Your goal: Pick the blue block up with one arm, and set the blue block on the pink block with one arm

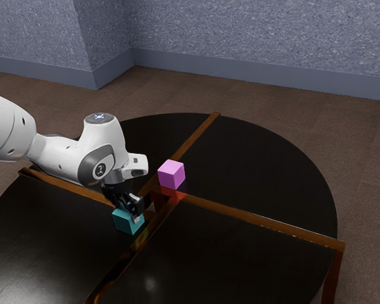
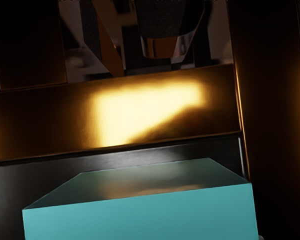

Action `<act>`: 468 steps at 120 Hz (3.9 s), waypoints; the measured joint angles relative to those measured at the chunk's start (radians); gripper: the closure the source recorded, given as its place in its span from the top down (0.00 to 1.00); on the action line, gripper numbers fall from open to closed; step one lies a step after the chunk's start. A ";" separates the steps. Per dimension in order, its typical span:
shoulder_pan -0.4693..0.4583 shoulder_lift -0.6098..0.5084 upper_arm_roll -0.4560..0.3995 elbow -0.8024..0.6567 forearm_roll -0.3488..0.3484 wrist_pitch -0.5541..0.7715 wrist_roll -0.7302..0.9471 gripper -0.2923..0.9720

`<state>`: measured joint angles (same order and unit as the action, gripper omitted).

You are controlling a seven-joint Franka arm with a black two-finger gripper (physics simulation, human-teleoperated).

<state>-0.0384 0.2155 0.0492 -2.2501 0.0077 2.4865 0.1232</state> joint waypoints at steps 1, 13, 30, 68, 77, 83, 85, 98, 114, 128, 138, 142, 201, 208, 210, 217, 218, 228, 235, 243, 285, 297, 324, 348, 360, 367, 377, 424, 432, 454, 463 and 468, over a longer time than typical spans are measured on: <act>0.000 0.000 0.000 0.000 0.000 0.000 0.000 0.56; 0.000 -0.006 0.000 -0.001 0.002 0.000 -0.006 0.53; 0.000 -0.017 0.000 -0.001 0.005 -0.003 -0.015 0.51; 0.000 -0.079 0.015 0.186 0.011 -0.140 -0.032 0.50; 0.001 -0.060 0.018 0.255 0.010 -0.183 -0.034 0.50; 0.000 -0.042 0.018 0.300 0.009 -0.211 -0.036 0.50; 0.000 -0.035 0.017 0.316 0.009 -0.222 -0.036 0.50; 0.000 0.000 0.018 0.389 0.003 -0.285 -0.038 0.50; 0.001 0.060 0.018 0.492 -0.007 -0.367 -0.039 0.50; 0.001 0.111 0.018 0.550 -0.011 -0.412 -0.038 0.50; 0.002 0.136 0.018 0.581 -0.013 -0.432 -0.037 0.50; 0.002 0.147 0.018 0.594 -0.014 -0.438 -0.037 0.50; 0.002 0.271 0.015 0.761 -0.030 -0.458 -0.030 0.50; 0.002 0.292 0.015 0.791 -0.033 -0.459 -0.029 0.50; 0.002 0.297 0.015 0.798 -0.033 -0.460 -0.029 0.50; 0.002 0.314 0.015 0.823 -0.034 -0.461 -0.028 0.50; 0.002 0.316 0.015 0.825 -0.034 -0.462 -0.028 0.50; 0.002 0.331 0.015 0.838 -0.036 -0.461 -0.028 0.50; 0.002 0.348 0.015 0.853 -0.037 -0.460 -0.027 0.50; 0.002 0.359 0.012 0.861 -0.037 -0.460 -0.027 0.50; 0.002 0.386 -0.001 0.901 -0.042 -0.459 -0.026 0.50; 0.002 0.408 -0.002 0.941 -0.042 -0.461 -0.025 0.50; 0.002 0.454 -0.003 0.974 -0.044 -0.463 -0.025 0.50; 0.002 0.466 -0.003 0.977 -0.044 -0.460 -0.024 0.50; 0.002 0.467 -0.004 0.978 -0.045 -0.459 -0.024 0.50; 0.002 0.470 -0.003 0.977 -0.047 -0.458 -0.024 0.50; 0.002 0.472 -0.004 0.977 -0.048 -0.457 -0.024 0.50; 0.002 0.460 -0.005 0.976 -0.056 -0.461 -0.020 0.70; 0.002 0.431 -0.004 0.976 -0.055 -0.471 -0.020 0.72; 0.000 0.308 -0.003 0.983 -0.057 -0.551 -0.018 0.75; 0.000 0.293 -0.008 0.983 -0.058 -0.571 -0.018 0.75; 0.000 0.290 -0.011 0.983 -0.060 -0.580 -0.018 0.76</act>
<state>-0.0383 0.5051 0.0378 -1.2672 -0.0526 1.9065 0.1054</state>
